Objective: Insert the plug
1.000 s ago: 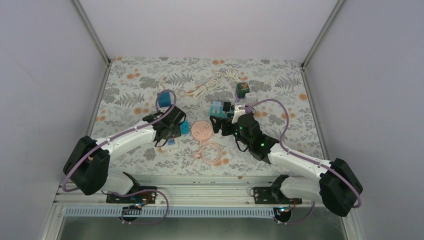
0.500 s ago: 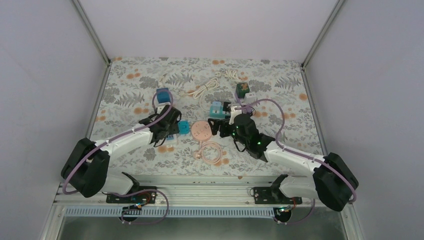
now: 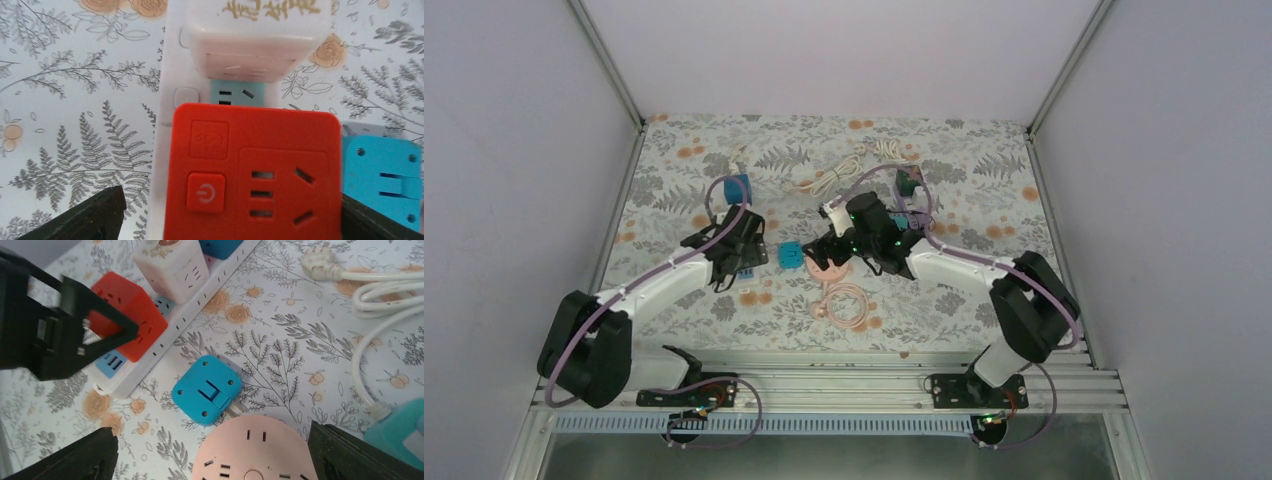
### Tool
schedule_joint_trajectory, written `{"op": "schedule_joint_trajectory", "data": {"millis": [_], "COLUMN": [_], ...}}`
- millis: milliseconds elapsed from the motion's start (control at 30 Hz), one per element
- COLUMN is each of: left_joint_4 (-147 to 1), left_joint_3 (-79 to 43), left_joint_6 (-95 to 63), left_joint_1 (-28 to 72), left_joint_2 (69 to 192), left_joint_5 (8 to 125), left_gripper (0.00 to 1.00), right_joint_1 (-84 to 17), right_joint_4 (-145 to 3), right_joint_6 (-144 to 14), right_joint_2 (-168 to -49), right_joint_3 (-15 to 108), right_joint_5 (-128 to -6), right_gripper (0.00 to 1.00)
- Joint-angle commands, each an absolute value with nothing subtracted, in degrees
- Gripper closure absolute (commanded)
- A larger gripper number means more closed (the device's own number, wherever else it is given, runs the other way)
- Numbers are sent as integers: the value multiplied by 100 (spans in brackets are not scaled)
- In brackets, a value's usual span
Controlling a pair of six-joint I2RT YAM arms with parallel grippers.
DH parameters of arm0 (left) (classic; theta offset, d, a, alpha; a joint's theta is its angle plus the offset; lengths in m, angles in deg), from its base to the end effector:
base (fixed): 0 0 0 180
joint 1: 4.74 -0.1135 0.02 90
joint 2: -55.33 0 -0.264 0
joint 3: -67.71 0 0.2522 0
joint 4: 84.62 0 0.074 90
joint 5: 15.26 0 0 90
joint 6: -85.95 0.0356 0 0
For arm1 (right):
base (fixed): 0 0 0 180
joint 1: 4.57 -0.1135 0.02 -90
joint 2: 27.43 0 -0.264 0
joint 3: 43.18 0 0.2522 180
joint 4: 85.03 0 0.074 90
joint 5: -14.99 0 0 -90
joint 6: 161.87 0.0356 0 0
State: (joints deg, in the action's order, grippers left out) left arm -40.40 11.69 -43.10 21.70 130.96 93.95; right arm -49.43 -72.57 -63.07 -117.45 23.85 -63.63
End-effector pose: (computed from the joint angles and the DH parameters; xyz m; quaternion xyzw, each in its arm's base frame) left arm 0.2197 -0.0962 0.1880 -0.1430 0.9504 0.0160 0.2757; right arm 0.2367 0.2455 0.2158 -0.3170 0.8269 0.2845 0.3671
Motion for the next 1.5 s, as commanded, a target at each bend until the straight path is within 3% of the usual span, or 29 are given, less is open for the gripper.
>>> {"op": "schedule_joint_trajectory", "data": {"millis": [0,333,833,1033,1267,1467], "left_joint_4": [-3832,-3809,-4562,-4484,-4458,-4466], "left_joint_3": [1043,614,843,999,962,923], "left_joint_6": [-4080,-3916,-2461,-2417,-2428,-2400], "left_joint_1": [2132,2106,2109,2110,2109,2106], "left_joint_2": [12500,10469,7842,7440,7524,7627], "left_joint_5": [9661,10501,9958,9853,9797,9740], "left_gripper": [6,4,0,0,0,0], "right_joint_1": [-4943,-5326,-5382,-5381,-5384,-5372], "right_joint_4": [-6698,-5744,-5143,-4883,-4643,-4207], "right_joint_6": [-7160,-8637,-9158,-9431,-9642,-9884], "right_joint_2": [-12197,-13535,-14950,-15159,-15245,-15395], "right_joint_3": [2966,4244,5666,5883,5926,6023], "right_joint_5": [-6201,-6453,-6401,-6757,-6486,-5922], "right_gripper": [3,6,6,9,20,10]}}
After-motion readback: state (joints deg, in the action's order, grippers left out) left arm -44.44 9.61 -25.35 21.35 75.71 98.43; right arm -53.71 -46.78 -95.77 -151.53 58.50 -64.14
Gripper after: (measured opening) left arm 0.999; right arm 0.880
